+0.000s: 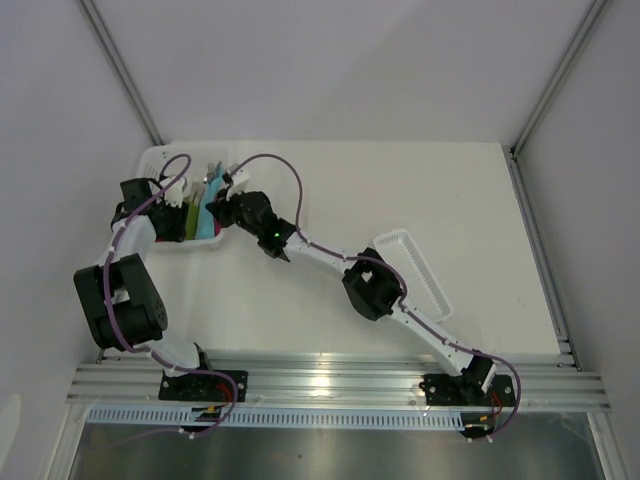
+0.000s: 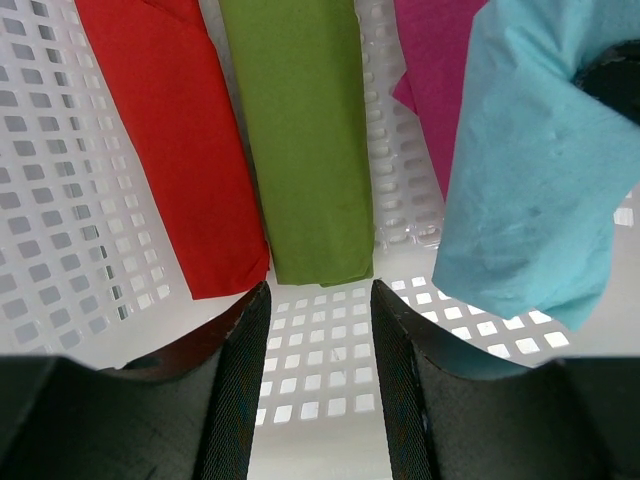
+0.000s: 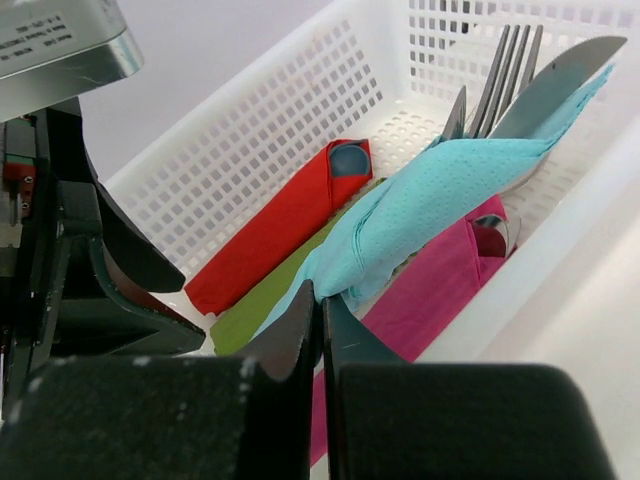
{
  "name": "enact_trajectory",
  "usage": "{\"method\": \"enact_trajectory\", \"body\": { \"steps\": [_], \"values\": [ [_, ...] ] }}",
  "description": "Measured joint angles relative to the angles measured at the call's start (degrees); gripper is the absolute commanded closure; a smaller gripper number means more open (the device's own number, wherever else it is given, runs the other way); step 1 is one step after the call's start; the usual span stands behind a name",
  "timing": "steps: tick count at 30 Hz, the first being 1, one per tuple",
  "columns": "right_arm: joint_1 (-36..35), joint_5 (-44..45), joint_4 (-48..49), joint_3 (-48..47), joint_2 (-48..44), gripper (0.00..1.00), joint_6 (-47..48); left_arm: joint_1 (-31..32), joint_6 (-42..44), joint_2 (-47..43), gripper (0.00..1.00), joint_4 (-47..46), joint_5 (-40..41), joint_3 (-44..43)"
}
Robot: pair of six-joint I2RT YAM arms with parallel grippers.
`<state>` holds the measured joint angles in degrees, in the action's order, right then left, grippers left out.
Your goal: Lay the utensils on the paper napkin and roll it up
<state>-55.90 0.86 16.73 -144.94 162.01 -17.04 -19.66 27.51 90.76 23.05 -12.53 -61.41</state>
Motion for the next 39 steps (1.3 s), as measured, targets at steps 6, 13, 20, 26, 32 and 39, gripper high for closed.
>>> {"method": "enact_trajectory", "body": {
  "steps": [6,13,20,26,32,39],
  "values": [
    [0.0,0.2,-4.6,0.1,-1.2,1.00,-2.1,0.0,0.0,0.0,0.51,0.0,0.2,0.0],
    [-0.2,-1.4,-9.2,2.4,-3.9,1.00,-5.4,0.0,0.6,0.0,0.52,1.0,0.3,0.0],
    [-0.2,-4.2,-9.8,5.9,-6.0,1.00,-9.3,0.0,1.0,0.0,0.52,1.9,0.3,0.2],
    [-0.2,-5.1,-11.6,5.9,-6.4,1.00,-11.8,0.0,1.0,-0.1,0.52,2.5,0.2,0.3],
    [-0.3,-3.4,-18.0,6.1,-8.0,1.00,-13.9,0.0,1.0,-1.6,0.51,4.0,-0.4,0.8],
    [-1.0,-1.0,-24.4,7.9,-9.7,1.00,-13.7,-0.1,1.0,-2.6,0.51,4.8,-1.0,0.7]
  ]
}}
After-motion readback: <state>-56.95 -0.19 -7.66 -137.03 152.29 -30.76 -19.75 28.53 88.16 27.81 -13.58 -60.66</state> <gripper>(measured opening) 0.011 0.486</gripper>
